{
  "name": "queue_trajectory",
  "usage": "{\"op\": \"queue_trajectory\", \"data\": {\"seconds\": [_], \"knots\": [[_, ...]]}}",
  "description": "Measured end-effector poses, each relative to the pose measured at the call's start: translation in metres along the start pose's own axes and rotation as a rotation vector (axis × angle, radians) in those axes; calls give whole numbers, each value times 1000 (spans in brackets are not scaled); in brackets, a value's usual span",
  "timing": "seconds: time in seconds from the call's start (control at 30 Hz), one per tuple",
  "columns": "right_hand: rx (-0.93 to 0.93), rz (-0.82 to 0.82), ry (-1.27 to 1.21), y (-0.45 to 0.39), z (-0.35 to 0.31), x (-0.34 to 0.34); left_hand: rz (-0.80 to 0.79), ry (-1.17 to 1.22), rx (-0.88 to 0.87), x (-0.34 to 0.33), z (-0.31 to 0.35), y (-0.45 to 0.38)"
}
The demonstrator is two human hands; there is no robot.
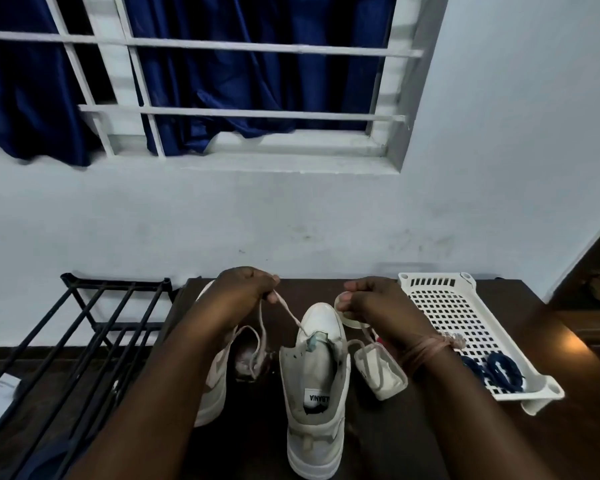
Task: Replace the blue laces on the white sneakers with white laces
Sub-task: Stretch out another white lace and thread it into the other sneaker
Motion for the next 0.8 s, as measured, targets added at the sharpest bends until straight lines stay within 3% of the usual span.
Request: {"op": "queue_trajectory", "data": {"seconds": [0.1,0.23,0.37,0.53,0.8], "knots": [[72,-13,-70,10,-40,-4,-60,-6,-7,-4,31,4],[212,-14,-49,22,-121,0,-184,36,116,-8,74,14],[342,25,45,37,-207,17,-186,64,155,3,133,25],[428,66,99,61,-292,30,-237,278,226,14,192,38],[543,195,-36,89,-382,62,-255,496,131,40,278,56]]}}
Point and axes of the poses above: each hand's wrist, its own y-axis away from the middle knuckle, its own x-axis out of the back of the hand, z = x × y, the point moved 10 cm from there along -y, towards the middle knuckle, and after that the axes turned 3 degrees about z, right-handed, at the moved point
